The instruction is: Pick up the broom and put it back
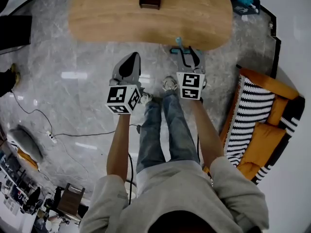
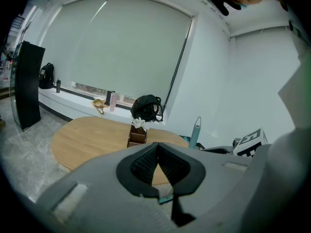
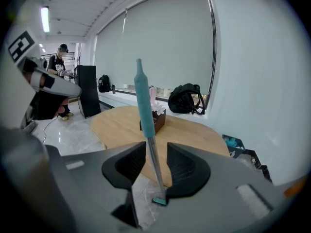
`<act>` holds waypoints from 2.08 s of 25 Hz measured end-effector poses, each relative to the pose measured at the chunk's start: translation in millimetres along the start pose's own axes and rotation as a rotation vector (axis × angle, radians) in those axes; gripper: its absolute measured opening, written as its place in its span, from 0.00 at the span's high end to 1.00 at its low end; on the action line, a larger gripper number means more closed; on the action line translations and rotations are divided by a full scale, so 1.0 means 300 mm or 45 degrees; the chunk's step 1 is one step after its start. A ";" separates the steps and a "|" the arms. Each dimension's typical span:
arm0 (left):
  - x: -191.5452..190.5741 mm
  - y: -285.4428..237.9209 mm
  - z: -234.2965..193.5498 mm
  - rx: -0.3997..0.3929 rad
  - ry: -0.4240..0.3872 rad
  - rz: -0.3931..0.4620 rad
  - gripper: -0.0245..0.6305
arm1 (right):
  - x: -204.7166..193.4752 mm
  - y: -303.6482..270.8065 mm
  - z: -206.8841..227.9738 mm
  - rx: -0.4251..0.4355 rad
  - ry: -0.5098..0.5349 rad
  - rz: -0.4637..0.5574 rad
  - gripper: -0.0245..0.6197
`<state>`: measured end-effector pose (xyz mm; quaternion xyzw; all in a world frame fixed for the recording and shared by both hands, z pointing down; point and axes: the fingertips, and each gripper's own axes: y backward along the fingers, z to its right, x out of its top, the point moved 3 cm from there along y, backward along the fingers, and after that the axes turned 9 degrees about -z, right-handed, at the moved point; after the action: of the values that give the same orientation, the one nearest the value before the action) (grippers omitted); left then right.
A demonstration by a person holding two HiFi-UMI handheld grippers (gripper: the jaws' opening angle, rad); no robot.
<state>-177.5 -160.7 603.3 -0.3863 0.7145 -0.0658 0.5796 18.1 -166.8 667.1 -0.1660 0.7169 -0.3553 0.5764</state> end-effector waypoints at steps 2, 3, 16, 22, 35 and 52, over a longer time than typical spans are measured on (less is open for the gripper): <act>0.037 0.017 0.010 0.003 -0.001 0.022 0.96 | 0.031 0.047 0.001 0.006 -0.008 0.028 0.80; 0.058 0.025 0.017 0.003 -0.003 0.033 0.96 | 0.048 0.070 0.004 0.008 -0.010 0.043 0.82; 0.302 0.224 0.074 0.055 -0.012 0.137 0.96 | 0.308 0.339 0.124 -0.003 -0.014 0.196 0.96; 0.419 0.317 0.063 0.108 -0.062 0.168 0.96 | 0.504 0.453 0.148 0.010 -0.002 0.290 0.96; 0.762 0.629 0.047 0.235 -0.128 0.379 0.96 | 0.882 0.735 0.145 0.054 0.071 0.532 0.96; 0.862 0.767 0.110 0.217 -0.181 0.471 0.96 | 0.945 0.892 0.137 0.035 0.078 0.618 0.96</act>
<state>-265.5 -152.1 267.1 -0.2018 0.7225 0.0091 0.6612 23.5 -178.1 275.3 0.0300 0.7479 -0.2210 0.6252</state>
